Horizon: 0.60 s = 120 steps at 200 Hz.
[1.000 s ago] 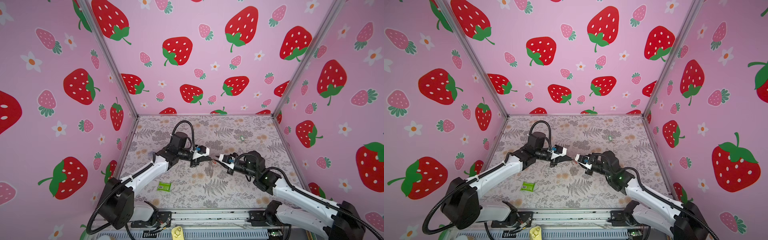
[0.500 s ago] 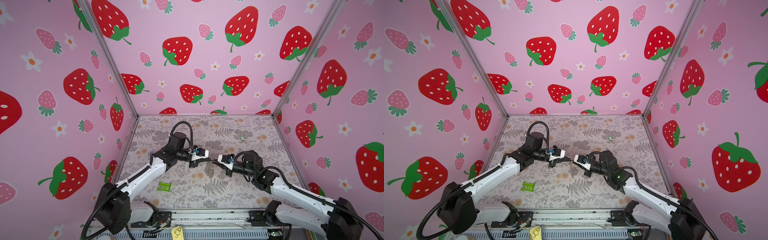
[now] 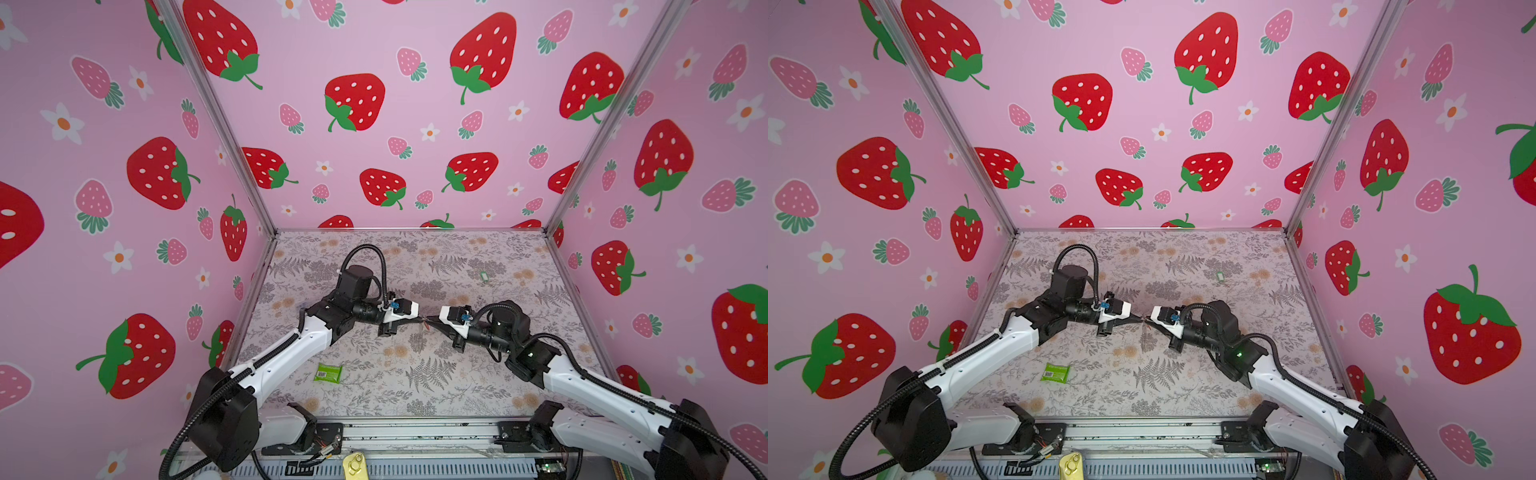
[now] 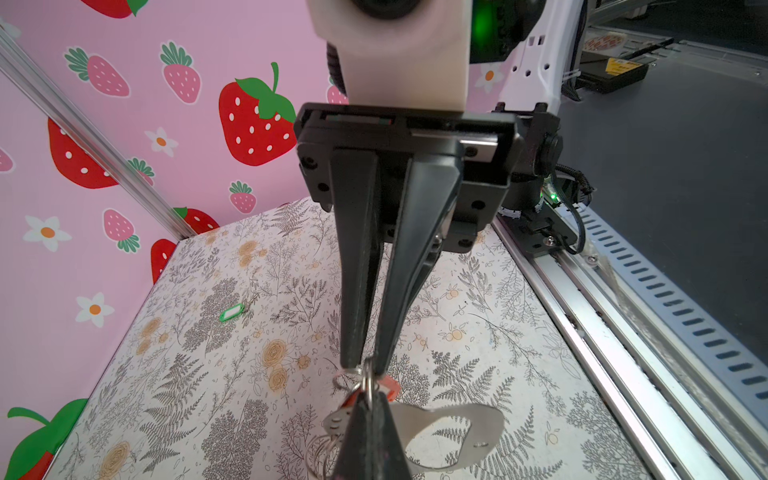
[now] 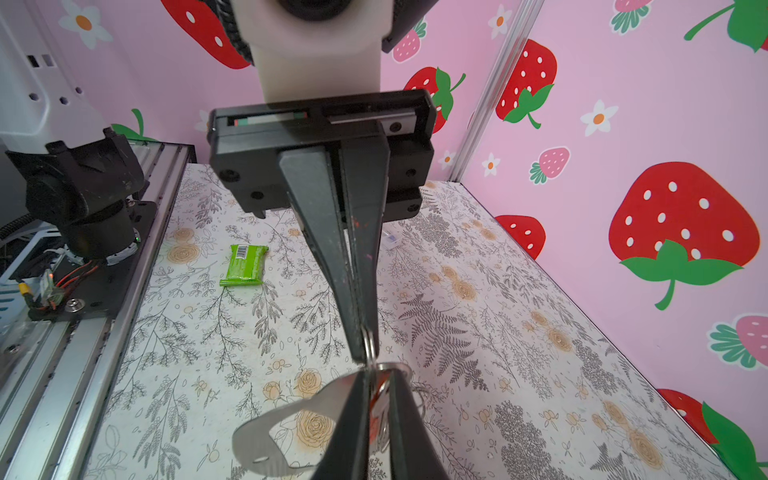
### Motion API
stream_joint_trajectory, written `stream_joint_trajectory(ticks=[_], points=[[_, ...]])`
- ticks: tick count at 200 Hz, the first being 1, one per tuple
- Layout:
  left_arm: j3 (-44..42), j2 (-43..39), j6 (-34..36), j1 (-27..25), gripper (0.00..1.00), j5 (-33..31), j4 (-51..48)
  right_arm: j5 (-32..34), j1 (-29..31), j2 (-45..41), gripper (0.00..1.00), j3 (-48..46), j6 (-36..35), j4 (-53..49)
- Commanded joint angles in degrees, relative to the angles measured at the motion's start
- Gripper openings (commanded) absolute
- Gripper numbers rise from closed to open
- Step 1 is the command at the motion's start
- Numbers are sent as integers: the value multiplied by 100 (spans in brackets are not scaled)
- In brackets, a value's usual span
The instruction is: Put the keys on the keyring
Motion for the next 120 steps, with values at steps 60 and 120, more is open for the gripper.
stream_joint_trajectory(ticks=[60, 120], points=[[-11, -33, -257, -115, 0, 64, 313, -17, -48, 59, 15, 68, 1, -62], [-3, -2, -825, 11, 0, 274, 747, 158, -200, -292, 37, -160, 38, -76]])
